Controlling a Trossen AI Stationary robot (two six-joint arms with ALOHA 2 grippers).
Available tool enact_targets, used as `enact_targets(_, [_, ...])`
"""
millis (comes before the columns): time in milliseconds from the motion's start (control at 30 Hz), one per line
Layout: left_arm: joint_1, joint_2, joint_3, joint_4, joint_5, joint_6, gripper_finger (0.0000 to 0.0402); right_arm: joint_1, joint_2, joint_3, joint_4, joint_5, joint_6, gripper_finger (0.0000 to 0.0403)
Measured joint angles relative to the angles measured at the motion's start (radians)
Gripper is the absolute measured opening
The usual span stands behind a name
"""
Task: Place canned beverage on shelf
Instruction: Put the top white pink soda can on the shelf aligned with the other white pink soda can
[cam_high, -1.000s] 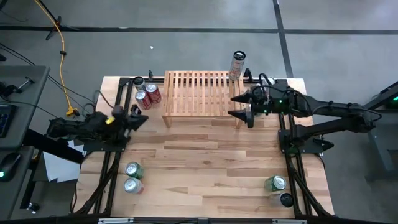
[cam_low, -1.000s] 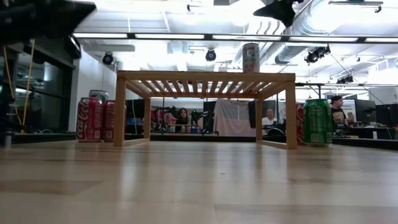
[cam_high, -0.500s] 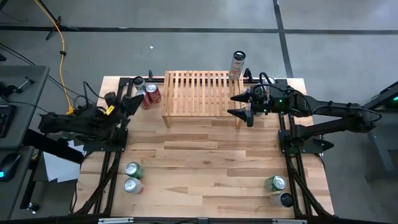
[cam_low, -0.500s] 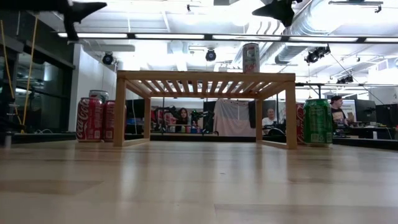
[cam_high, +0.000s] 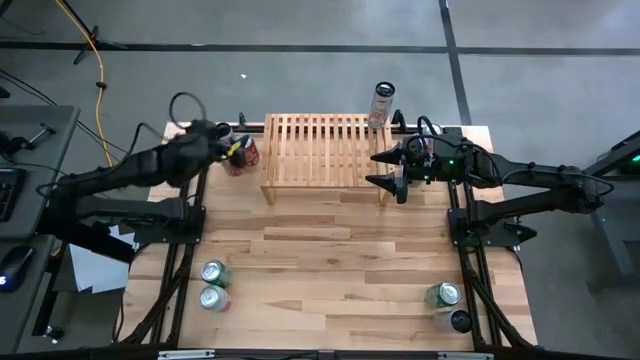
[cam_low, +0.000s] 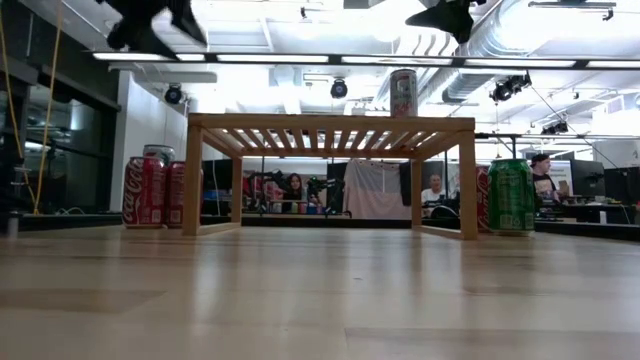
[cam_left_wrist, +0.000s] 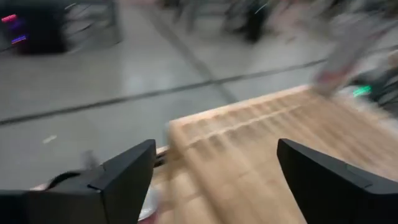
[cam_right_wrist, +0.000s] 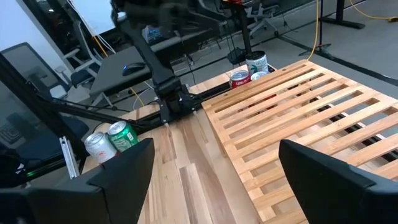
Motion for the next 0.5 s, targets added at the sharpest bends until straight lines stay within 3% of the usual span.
enact_targets(267, [0.348,0.125,0.023,-0.143,0.125,-0.147,0.0346,0.000,0.000,0.000,-0.001,0.000,0.000,0.0330])
enact_targets(500, [0.507,0.233,0.022,-0.231,0.125,-0.212,0.0345,0.000,0.000,0.000,-0.004,0.000,0.000,0.0330])
